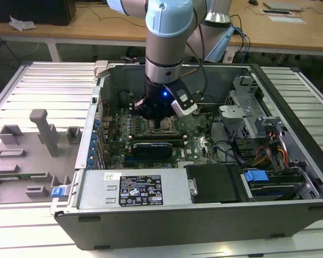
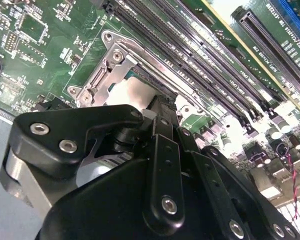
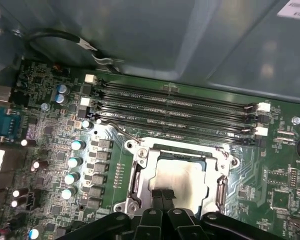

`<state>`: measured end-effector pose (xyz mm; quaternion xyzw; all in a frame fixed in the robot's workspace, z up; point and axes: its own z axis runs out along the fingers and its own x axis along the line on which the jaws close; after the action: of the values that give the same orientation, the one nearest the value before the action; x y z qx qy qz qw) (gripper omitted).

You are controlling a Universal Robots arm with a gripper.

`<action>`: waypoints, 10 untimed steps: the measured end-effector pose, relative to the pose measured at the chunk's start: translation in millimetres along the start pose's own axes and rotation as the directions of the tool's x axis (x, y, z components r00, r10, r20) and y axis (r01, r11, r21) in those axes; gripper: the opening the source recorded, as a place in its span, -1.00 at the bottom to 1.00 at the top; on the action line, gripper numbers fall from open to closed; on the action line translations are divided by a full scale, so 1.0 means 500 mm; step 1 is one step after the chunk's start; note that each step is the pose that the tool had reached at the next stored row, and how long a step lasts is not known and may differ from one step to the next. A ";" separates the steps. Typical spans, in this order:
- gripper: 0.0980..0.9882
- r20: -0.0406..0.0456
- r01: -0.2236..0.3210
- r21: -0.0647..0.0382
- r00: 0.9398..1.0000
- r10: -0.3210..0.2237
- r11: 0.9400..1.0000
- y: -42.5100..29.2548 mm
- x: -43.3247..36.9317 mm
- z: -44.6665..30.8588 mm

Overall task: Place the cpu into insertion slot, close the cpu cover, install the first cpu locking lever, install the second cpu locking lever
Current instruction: 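Close the cpu cover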

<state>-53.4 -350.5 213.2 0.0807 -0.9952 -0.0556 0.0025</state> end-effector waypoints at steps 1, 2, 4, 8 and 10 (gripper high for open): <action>-0.98 0.000 0.000 0.000 1.000 0.000 1.000 0.000 0.000 0.000; -0.98 0.000 0.000 0.000 1.000 0.000 1.000 0.000 0.000 0.000; -0.98 -0.002 0.014 0.001 1.000 -0.014 1.000 0.000 0.000 0.000; -0.98 -0.004 0.032 0.003 0.999 -0.032 0.999 0.007 0.014 0.005; -0.98 -0.004 0.036 0.003 0.999 -0.036 0.999 0.018 0.017 0.007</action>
<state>-63.4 -342.7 210.8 0.0987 -0.9936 -0.0540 0.0035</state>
